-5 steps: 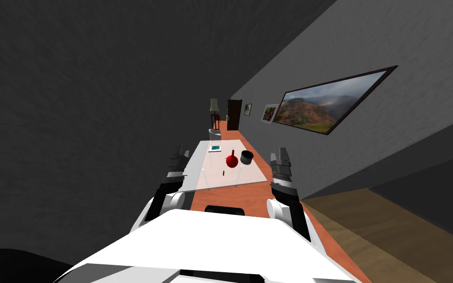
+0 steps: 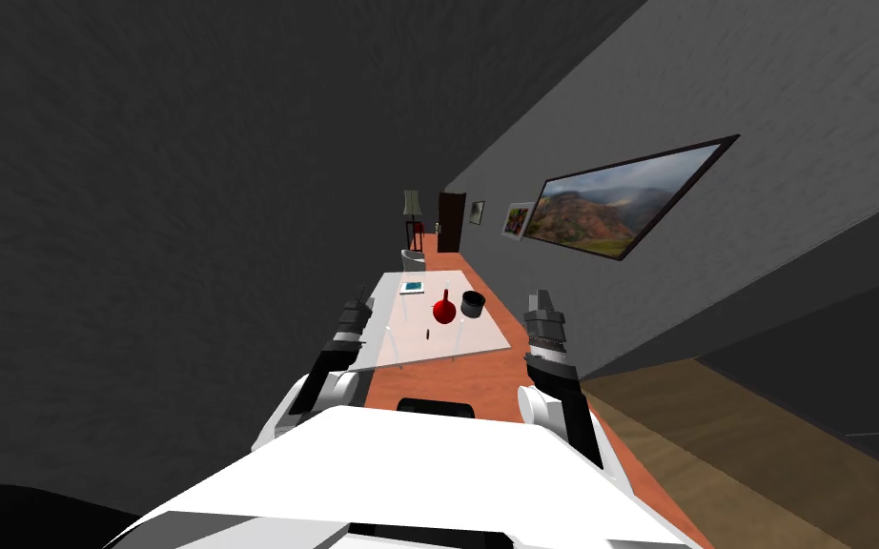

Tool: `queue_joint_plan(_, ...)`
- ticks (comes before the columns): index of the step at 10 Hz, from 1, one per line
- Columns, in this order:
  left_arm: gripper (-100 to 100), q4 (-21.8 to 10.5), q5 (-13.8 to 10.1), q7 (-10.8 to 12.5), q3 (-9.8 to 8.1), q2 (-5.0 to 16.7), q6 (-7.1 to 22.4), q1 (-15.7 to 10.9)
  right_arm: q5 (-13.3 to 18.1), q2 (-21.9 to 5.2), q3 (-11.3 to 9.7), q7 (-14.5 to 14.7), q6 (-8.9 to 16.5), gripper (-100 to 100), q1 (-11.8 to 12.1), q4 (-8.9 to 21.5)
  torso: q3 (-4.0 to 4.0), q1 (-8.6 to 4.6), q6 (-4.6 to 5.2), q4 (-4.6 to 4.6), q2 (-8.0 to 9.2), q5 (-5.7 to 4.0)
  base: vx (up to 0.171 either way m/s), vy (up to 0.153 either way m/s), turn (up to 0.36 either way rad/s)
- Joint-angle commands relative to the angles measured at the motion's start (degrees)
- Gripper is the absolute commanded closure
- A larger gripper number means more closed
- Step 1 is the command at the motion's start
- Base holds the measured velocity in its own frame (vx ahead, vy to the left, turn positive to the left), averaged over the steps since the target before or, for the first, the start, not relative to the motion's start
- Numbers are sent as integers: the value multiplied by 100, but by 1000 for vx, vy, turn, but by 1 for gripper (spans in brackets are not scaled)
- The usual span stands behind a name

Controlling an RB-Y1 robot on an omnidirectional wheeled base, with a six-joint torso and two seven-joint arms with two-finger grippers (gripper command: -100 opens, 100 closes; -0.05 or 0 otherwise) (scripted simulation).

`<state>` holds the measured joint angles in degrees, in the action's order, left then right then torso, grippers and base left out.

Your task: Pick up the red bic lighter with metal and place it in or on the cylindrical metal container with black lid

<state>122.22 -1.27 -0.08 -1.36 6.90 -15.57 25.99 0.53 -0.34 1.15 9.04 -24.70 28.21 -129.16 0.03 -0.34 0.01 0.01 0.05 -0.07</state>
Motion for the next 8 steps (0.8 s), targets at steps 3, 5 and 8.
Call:
queue_joint_plan(3, -100, -377, 74, -64, 95, 178, 306, -73, 0, 0, 0, 0, 0, 0, 0, 0, 4, -4, -1, 1, 7, -1, -26, -93, -43)
queue_joint_plan(5, -100, -712, 131, -101, 147, 309, 603, -172, 0, 0, 0, 0, 0, 0, 0, 0, 2, 2, 0, 1, 3, 1, -21, -103, -53)
queue_joint_plan(8, -100, -1071, 191, -146, 205, 434, 907, -280, 0, 0, 0, 0, 0, 0, 0, 0, 2, 4, -1, 1, 4, 0, -22, -93, -46)
